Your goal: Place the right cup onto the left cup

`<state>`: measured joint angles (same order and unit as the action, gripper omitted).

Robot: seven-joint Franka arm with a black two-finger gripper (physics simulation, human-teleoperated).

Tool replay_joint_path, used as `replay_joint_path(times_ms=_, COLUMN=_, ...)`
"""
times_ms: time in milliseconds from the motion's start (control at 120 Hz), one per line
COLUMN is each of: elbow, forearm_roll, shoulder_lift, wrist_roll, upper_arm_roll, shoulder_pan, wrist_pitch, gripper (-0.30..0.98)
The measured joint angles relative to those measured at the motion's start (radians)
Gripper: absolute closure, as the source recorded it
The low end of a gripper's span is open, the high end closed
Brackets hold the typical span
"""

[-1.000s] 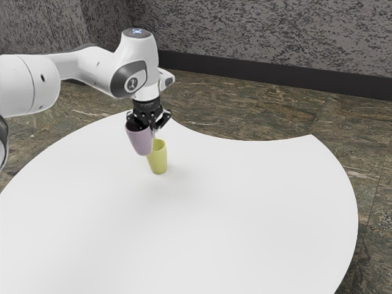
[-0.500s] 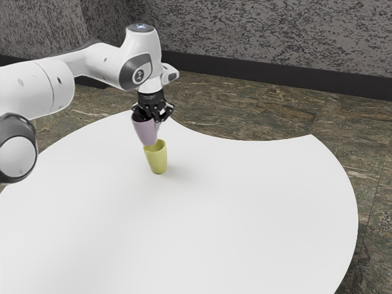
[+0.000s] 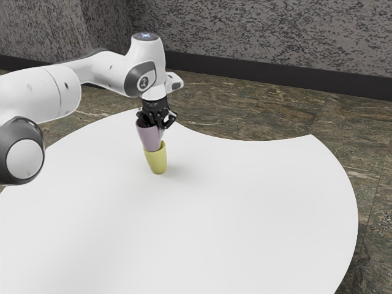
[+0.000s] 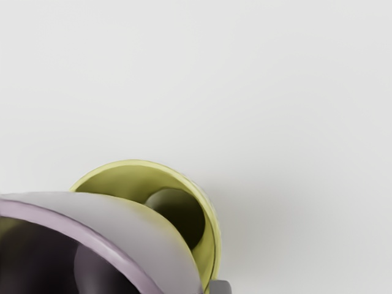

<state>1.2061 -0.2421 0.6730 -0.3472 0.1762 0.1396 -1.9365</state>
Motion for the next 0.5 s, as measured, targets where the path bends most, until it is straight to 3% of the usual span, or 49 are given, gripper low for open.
replay_joint_path(times_ms=500, elbow=-0.005, forearm_roll=0.001, shoulder_lift=0.028, wrist_roll=0.055, upper_arm_roll=0.002, shoulder_pan=0.000, wrist_pitch=-0.020, gripper=0.77)
